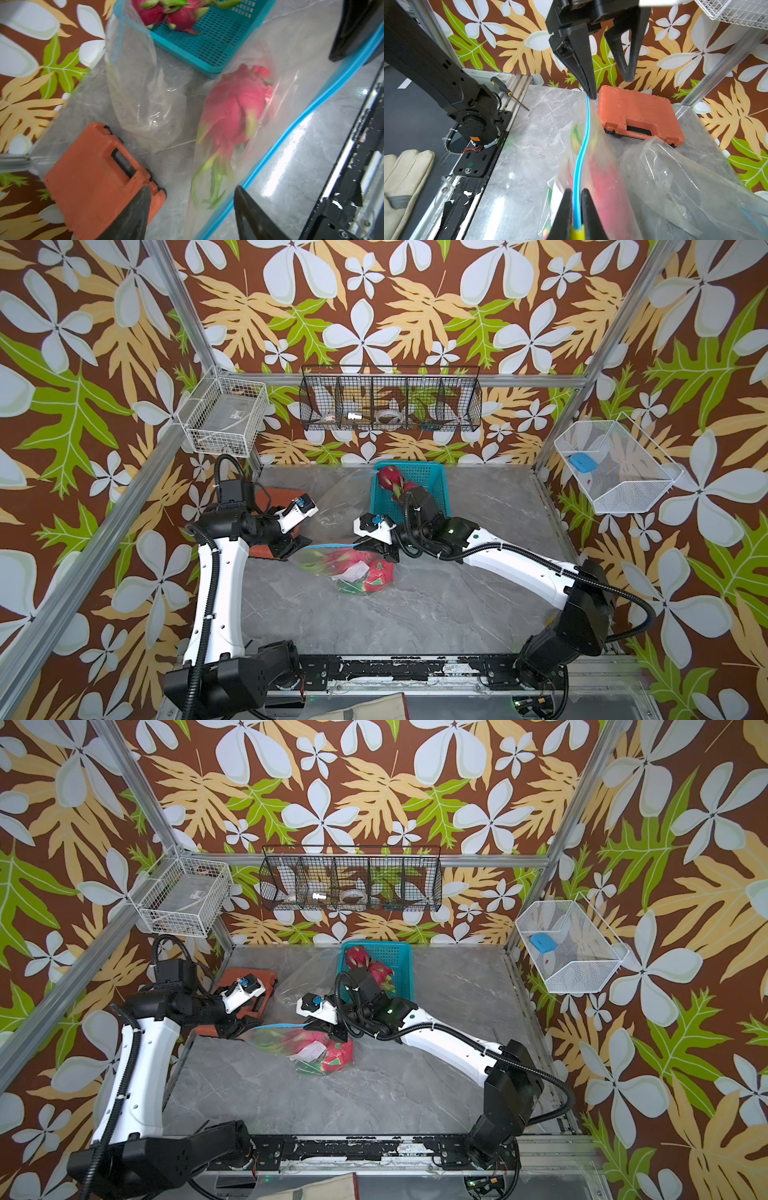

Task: Open the zip-top bag and take out the dragon fruit
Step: Open the zipper of the food storage bag at the center of the board.

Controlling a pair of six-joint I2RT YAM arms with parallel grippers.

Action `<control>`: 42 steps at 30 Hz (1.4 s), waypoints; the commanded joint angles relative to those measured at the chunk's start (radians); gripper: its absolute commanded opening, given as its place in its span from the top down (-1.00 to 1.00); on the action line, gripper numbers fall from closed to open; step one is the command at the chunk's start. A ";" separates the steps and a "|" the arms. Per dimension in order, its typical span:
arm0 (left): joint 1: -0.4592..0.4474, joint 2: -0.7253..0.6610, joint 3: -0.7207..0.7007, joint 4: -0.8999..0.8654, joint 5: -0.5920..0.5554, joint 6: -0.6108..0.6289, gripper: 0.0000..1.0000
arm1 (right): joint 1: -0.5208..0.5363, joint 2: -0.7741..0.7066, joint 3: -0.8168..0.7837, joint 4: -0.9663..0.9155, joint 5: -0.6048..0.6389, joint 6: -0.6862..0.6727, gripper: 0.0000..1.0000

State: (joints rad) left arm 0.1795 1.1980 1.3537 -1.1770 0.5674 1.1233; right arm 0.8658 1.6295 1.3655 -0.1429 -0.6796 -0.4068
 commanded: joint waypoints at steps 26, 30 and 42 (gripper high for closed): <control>-0.028 -0.063 -0.012 -0.209 0.054 0.087 -0.19 | 0.015 -0.031 -0.003 -0.083 -0.003 -0.084 1.00; -0.038 -0.097 -0.043 -0.208 0.033 0.099 -0.20 | 0.015 -0.028 -0.003 -0.099 0.010 -0.101 1.00; -0.056 -0.069 -0.031 -0.201 0.032 0.113 -0.07 | 0.015 -0.027 -0.003 -0.129 0.005 -0.109 1.00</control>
State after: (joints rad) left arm 0.1234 1.1217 1.2926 -1.3632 0.5629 1.2346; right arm 0.8814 1.6070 1.3628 -0.2489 -0.6724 -0.5049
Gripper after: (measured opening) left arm 0.537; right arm 0.093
